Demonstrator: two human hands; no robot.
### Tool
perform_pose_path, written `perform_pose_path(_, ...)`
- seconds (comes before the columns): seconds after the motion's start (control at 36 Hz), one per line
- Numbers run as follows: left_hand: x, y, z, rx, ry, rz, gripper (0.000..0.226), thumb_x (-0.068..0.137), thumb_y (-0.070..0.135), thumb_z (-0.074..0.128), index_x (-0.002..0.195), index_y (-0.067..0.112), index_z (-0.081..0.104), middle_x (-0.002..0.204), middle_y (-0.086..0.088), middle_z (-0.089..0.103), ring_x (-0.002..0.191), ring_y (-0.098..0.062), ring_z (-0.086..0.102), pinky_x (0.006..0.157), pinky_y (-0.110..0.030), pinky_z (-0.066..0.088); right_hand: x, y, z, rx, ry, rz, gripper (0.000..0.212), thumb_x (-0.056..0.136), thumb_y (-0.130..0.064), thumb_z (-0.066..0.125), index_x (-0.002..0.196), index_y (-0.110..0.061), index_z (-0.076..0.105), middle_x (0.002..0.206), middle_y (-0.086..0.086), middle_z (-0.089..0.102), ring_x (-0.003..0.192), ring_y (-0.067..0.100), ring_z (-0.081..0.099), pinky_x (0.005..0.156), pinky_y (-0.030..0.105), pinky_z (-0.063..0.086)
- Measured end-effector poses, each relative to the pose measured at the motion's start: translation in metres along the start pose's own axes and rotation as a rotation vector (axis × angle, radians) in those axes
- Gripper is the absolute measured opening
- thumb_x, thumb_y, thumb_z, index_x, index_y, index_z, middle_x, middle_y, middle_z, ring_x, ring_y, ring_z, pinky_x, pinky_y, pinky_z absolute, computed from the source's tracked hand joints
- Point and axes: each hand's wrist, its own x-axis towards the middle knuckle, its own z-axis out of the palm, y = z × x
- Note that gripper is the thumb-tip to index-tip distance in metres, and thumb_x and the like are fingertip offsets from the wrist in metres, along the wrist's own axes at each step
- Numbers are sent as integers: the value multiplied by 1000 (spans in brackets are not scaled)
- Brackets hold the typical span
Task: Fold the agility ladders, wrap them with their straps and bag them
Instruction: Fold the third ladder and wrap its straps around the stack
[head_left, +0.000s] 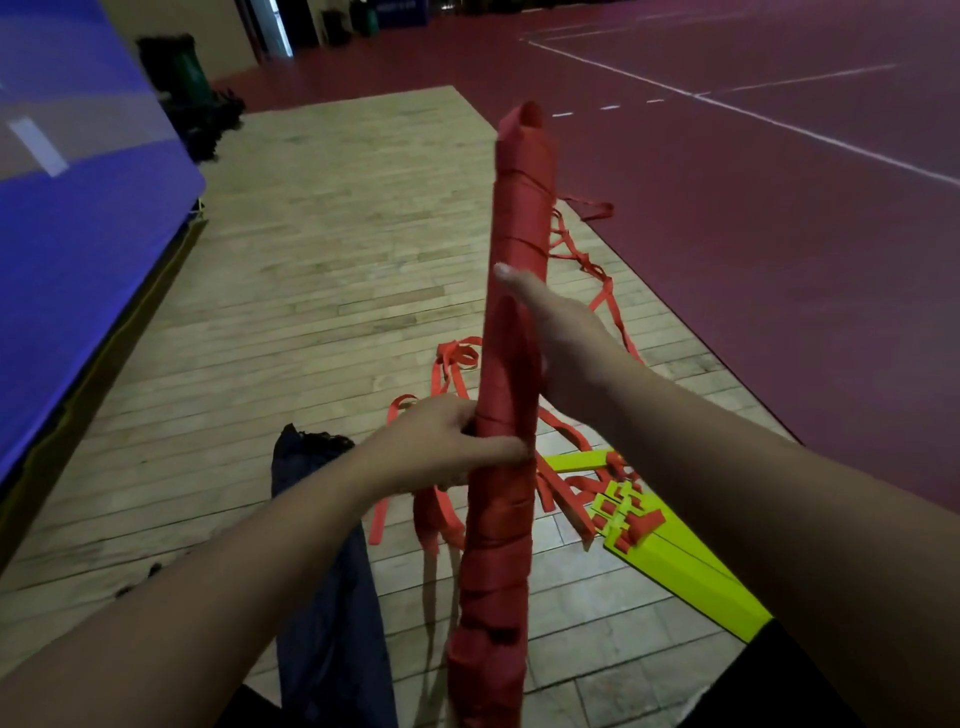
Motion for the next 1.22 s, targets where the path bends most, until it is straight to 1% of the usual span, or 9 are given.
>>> perform_pose_path(0.08, -8, 2, -13, -237, -143, 81, 30, 72, 53, 80, 86, 27, 77, 76, -9, 70, 63, -19, 60, 65, -34, 53, -5, -12, -4, 247, -254, 16, 26, 95, -32, 61, 105, -8, 58, 70, 3, 63, 59, 14, 64, 58, 29, 57)
perform_pose_path(0.19, -16, 11, -9, -321, -263, 142, 18, 74, 53, 72, 84, 39, 76, 78, 4, 74, 61, -21, 64, 66, -30, 57, -11, -12, -3, 370, -480, 127, 43, 86, -42, 58, 107, -4, 57, 88, 15, 68, 70, 25, 66, 67, 33, 60)
perform_pose_path(0.28, -16, 14, -8, -284, -233, 104, 27, 81, 52, 72, 90, 27, 73, 85, 4, 77, 89, -41, 70, 82, -37, 60, -7, -9, 0, 354, -514, 234, 35, 93, -43, 52, 100, -9, 54, 75, 8, 61, 54, 17, 58, 56, 27, 53)
perform_pose_path(0.47, -16, 3, -35, -176, -293, -56, 72, 84, 70, 44, 101, 5, 70, 85, -17, 75, 70, -29, 70, 69, -34, 56, 2, -17, -11, 192, -306, 151, 31, 96, -41, 52, 95, -10, 52, 70, 9, 58, 52, 19, 57, 55, 29, 52)
perform_pose_path(0.61, -10, 0, -27, -153, -194, -48, 62, 83, 67, 51, 97, 9, 68, 73, -7, 69, 59, -19, 61, 62, -28, 52, 8, -5, -8, -38, 74, 58, 39, 94, -45, 65, 94, -7, 56, 73, 13, 61, 57, 23, 64, 59, 33, 57)
perform_pose_path(0.81, 6, -3, 20, 513, 165, -30, 50, 74, 76, 65, 89, 29, 63, 82, 7, 66, 78, -13, 64, 74, -36, 57, 25, 21, 5, -169, 264, 124, 76, 92, -63, 58, 136, -4, 42, 97, 9, 55, 87, 25, 59, 79, 41, 54)
perform_pose_path(0.97, 6, -3, 8, 137, 40, 3, 24, 84, 45, 71, 89, 21, 71, 78, -3, 70, 65, -14, 64, 63, -31, 56, 16, 3, -1, -75, 51, 142, 26, 92, -39, 64, 98, -15, 58, 73, 3, 57, 59, 16, 58, 67, 31, 50)
perform_pose_path(1.11, -6, 3, -10, -356, -168, 53, 51, 76, 40, 75, 107, 1, 66, 89, -21, 69, 76, -41, 59, 67, -34, 56, 3, -10, -9, 269, -293, 158, 28, 92, -37, 58, 93, -9, 62, 74, 6, 65, 64, 17, 64, 63, 26, 56)
perform_pose_path(1.22, -12, 8, -10, -388, -290, 14, 35, 76, 36, 72, 103, 14, 65, 90, -14, 74, 80, -28, 69, 74, -35, 58, 2, -9, 0, 448, -408, 251, 30, 89, -30, 58, 93, -1, 62, 84, 15, 64, 65, 22, 61, 60, 30, 56)
